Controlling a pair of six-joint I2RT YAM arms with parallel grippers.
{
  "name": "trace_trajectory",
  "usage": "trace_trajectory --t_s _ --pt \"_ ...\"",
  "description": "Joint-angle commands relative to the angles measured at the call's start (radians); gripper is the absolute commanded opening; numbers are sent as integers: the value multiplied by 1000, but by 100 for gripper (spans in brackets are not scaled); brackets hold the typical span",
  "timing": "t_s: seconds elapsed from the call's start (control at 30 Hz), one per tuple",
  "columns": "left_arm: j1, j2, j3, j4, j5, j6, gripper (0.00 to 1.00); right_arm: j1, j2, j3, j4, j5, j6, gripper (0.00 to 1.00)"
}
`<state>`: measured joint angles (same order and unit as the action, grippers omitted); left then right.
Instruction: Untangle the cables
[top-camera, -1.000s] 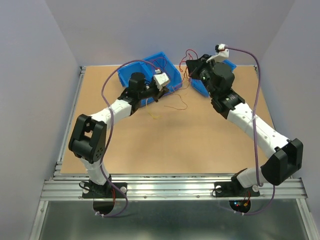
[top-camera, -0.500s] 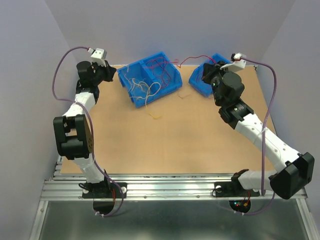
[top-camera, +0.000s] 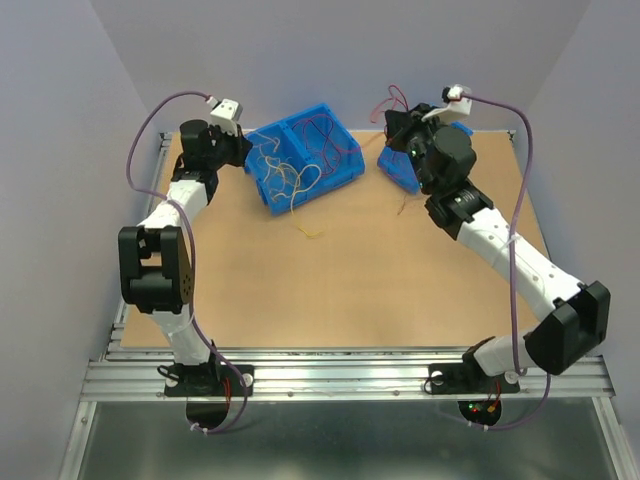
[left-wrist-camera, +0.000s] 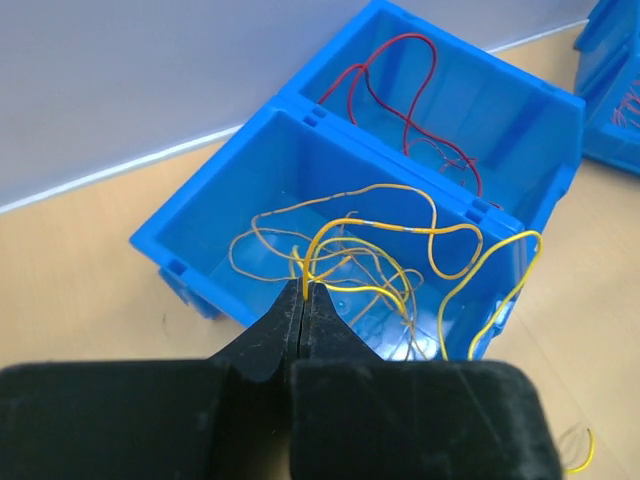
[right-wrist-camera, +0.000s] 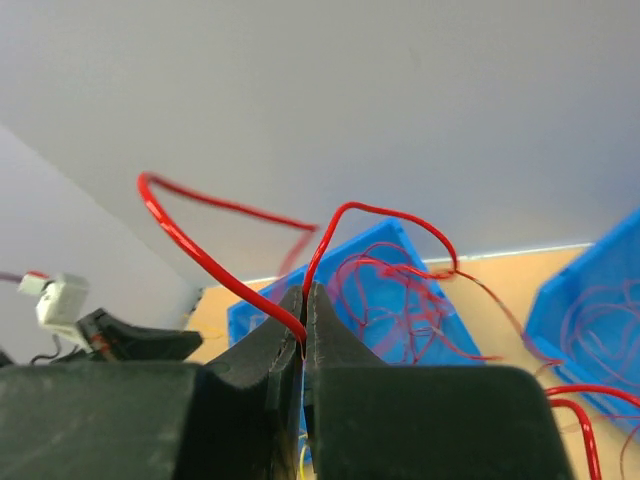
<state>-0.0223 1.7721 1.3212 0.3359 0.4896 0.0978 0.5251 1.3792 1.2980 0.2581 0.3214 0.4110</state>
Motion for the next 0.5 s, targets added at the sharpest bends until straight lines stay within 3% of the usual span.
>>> trace_trajectory --t_s 0.0,0.2,0.47 --pt "-63 -2 36 -7 -69 57 0 10 75 182 84 -180 -46 1" --pt "-168 18 49 -129 -282 169 0 10 254 430 144 -317 -66 0" --pt "-191 168 185 -276 -373 164 0 10 517 794 185 -426 -31 1"
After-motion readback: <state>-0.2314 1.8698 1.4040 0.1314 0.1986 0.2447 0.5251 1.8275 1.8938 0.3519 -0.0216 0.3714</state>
